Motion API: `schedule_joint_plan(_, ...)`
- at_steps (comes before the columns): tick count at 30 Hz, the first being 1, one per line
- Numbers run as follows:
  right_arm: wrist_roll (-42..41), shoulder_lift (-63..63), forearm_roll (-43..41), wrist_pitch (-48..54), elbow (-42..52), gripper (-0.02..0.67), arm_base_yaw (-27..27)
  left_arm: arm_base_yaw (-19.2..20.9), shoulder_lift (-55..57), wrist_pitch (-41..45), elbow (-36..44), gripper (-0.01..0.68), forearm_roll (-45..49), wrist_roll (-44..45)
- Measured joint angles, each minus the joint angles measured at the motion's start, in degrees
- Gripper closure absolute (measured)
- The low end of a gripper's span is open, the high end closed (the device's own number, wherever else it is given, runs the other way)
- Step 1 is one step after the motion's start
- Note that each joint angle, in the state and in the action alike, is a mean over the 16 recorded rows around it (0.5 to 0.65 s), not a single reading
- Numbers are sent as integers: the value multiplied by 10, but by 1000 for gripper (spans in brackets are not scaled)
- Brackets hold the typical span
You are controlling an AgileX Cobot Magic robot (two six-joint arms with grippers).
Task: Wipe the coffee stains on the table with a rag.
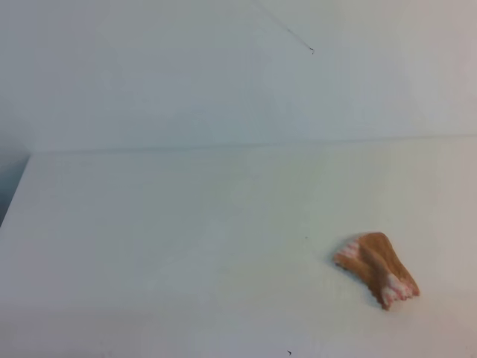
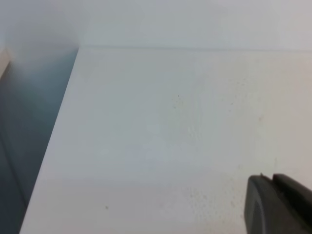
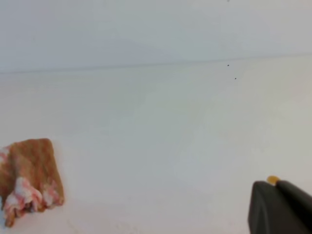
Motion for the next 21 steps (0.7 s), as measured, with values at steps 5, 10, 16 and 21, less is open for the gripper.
schedule_joint_plan(5, 0, -3, 0, -3, 4, 652, 0, 0, 0, 0, 0, 674, 0, 0)
schedule_joint_plan(10, 0, -3, 0, -3, 4, 652, 0, 0, 0, 0, 0, 674, 0, 0)
schedule_joint_plan(16, 0, 3, 0, 2, -2, 651, 0, 0, 0, 0, 0, 674, 0, 0)
schedule_joint_plan(21, 1, 5, 0, 5, -6, 651, 0, 0, 0, 0, 0, 674, 0, 0)
